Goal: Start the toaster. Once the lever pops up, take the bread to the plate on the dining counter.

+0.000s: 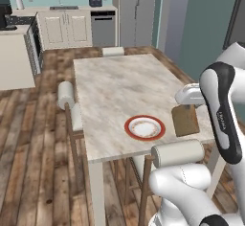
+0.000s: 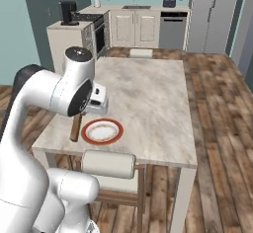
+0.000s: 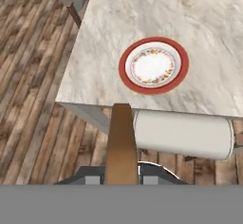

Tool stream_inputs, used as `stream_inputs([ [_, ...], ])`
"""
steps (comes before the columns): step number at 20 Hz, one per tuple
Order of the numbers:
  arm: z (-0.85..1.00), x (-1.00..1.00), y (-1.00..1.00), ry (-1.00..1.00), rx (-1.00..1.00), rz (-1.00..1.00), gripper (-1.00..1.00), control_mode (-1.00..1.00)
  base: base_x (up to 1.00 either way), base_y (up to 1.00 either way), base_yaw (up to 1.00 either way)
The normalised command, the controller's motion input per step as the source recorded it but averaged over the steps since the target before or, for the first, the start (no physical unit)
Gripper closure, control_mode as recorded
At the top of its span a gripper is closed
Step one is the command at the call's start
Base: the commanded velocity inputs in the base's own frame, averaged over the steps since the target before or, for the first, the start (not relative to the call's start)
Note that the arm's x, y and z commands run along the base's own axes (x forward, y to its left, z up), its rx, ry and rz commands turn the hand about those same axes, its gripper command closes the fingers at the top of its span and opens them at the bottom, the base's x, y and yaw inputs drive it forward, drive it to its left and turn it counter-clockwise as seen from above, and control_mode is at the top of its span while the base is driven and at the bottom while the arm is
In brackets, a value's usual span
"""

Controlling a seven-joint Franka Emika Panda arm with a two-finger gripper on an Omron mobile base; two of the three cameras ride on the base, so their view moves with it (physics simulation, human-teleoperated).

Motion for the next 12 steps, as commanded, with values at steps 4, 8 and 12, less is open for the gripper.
stream_inputs([
  [4,-0.14,0.42,-0.02,-0.08,0.18,0.21,1.00,-1.00,0.00,0.00,0.00],
  [8,-0.05,0.50,-0.13,-0.11,0.19,0.19,1.00,-1.00,0.00,0.00,0.00],
  [12,-0.01,0.40,-0.02,-0.03,0.13,0.14,1.00,-1.00,0.00,0.00,0.00],
])
